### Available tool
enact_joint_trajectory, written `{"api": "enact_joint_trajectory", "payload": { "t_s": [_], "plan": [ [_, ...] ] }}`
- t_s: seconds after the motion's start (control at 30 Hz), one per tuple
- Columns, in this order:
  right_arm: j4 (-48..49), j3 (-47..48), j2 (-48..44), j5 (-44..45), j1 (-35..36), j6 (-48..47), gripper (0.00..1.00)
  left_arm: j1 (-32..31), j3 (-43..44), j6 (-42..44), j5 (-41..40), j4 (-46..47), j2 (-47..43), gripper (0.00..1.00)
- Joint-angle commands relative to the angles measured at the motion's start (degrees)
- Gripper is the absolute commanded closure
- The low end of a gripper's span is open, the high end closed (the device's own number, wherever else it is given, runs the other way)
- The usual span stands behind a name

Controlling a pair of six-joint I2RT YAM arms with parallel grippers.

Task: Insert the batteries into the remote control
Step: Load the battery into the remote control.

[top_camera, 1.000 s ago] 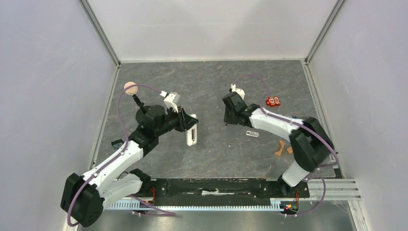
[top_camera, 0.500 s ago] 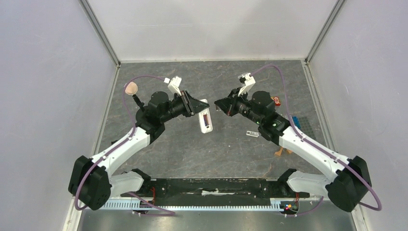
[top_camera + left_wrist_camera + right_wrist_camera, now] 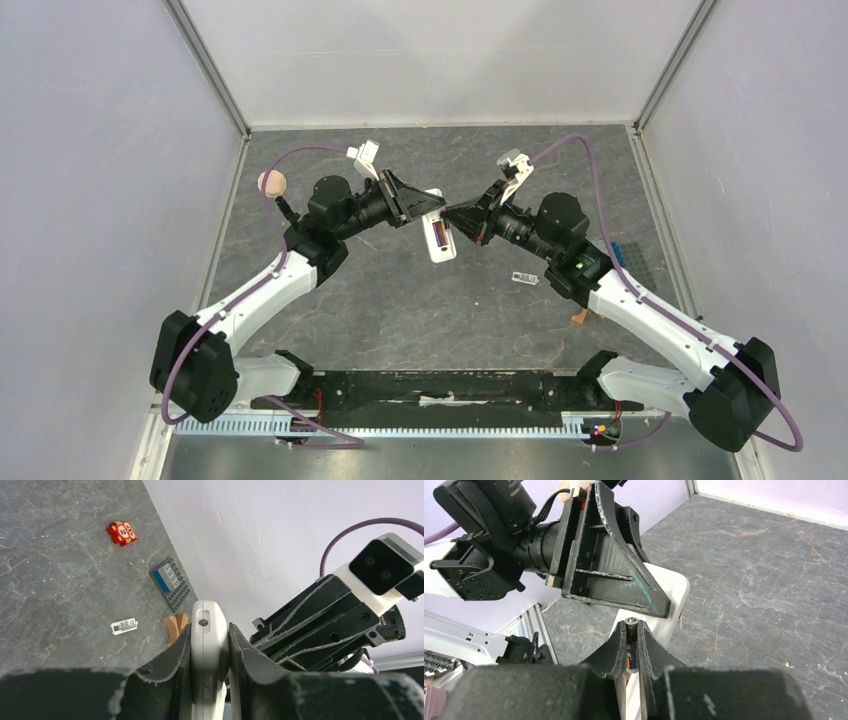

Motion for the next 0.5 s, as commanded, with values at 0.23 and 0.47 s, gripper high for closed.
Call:
{"api": "enact_joint_trajectory", "payload": {
  "t_s": [0.23,0.47],
  "plan": [
    [5.3,-1.4,-0.3,-1.8,0.9,-2.0,1.0,0.8,4.4,-3.6,3.4,2.6,1.5,0.98],
    [5.1,-2.6,0.3,1.0,1.4,-2.2,1.0,1.2,4.2,-4.0,2.6,3.2,1.5,0.98]
  ]
}}
